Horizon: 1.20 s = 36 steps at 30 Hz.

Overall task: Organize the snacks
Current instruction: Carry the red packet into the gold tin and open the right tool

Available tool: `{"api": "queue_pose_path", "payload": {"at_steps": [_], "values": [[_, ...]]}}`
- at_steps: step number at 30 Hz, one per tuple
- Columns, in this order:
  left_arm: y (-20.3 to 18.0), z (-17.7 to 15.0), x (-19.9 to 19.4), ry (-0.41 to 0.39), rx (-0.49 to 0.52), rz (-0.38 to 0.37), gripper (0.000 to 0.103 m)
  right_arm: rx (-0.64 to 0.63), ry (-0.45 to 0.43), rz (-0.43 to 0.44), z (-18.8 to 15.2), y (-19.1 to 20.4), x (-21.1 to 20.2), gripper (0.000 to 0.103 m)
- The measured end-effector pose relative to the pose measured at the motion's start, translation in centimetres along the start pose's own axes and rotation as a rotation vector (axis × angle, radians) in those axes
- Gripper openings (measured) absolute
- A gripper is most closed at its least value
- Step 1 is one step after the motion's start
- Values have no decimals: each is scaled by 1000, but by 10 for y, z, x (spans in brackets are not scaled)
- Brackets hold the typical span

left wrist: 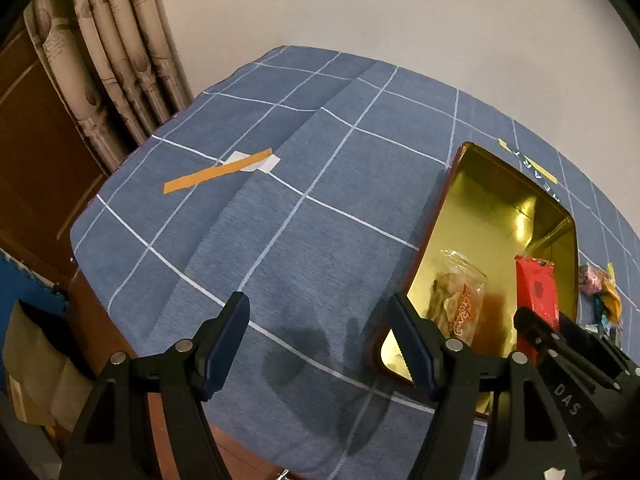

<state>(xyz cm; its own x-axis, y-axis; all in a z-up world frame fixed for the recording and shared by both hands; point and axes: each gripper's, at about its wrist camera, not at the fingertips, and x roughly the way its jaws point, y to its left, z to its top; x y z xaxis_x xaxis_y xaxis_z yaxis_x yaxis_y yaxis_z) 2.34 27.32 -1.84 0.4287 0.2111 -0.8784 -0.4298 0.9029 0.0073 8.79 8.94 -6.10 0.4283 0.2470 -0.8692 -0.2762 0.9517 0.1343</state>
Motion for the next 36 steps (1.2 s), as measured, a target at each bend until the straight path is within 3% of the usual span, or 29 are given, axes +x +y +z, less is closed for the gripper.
{"api": "queue_pose_path", "payload": {"at_steps": [15, 25, 36], "values": [[-4, -2, 1, 5, 14, -2, 69, -18, 54, -40, -8, -6, 10, 45], [-6, -2, 2, 9, 19, -5, 69, -56, 42, -131, -10, -9, 12, 45], [-9, -4, 0, 10, 24, -11, 69, -64, 46, -121, -8, -8, 14, 48]]}}
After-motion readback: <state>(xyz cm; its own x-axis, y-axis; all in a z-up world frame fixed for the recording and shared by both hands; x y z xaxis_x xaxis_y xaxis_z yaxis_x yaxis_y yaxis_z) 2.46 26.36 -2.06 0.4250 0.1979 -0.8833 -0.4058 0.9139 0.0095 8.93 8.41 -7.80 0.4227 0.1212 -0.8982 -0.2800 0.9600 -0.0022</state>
